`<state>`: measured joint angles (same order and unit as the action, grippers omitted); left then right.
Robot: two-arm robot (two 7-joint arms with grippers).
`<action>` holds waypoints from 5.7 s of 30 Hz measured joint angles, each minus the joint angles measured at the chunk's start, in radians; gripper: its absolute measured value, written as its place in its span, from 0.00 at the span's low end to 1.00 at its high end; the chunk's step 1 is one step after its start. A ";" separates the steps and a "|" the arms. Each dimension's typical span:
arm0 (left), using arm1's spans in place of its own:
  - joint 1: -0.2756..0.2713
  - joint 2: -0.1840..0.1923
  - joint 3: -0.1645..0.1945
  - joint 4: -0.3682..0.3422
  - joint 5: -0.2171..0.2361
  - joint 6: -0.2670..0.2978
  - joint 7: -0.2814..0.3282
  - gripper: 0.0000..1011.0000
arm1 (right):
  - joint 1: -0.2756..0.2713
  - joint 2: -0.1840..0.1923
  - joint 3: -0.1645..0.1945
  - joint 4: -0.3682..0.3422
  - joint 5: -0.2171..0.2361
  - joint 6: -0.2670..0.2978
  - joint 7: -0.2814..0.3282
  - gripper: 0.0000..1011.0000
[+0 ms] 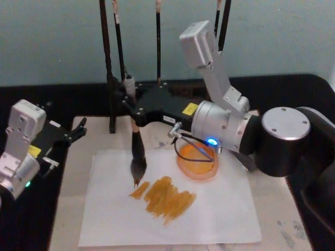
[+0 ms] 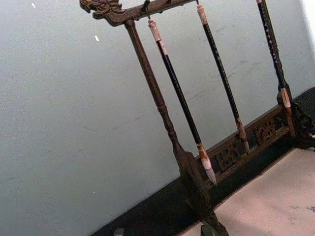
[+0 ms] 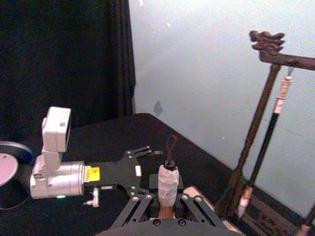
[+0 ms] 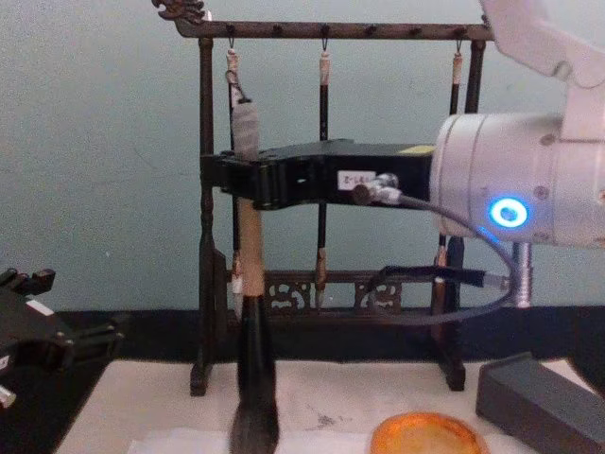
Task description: Pick up the brush from the inkstone, write on the paper, then place the brush back to its original position.
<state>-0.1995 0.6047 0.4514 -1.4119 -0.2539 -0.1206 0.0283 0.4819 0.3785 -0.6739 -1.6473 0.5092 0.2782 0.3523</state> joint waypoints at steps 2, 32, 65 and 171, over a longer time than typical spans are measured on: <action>0.000 0.000 0.000 0.000 0.000 0.000 0.000 1.00 | 0.000 -0.005 -0.002 0.004 -0.004 0.000 0.005 0.15; 0.000 0.000 0.000 0.000 0.000 0.000 0.000 1.00 | -0.087 0.011 0.069 -0.010 -0.080 0.059 -0.020 0.15; 0.000 0.000 0.000 0.000 0.000 0.000 0.000 1.00 | -0.067 -0.055 0.071 -0.043 -0.148 0.052 0.049 0.15; 0.000 0.000 0.000 0.000 0.000 0.000 0.000 1.00 | -0.206 -0.008 0.328 -0.184 -0.150 0.102 -0.124 0.15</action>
<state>-0.1995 0.6047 0.4514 -1.4120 -0.2539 -0.1206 0.0283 0.2761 0.3701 -0.3460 -1.8308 0.3596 0.3805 0.2287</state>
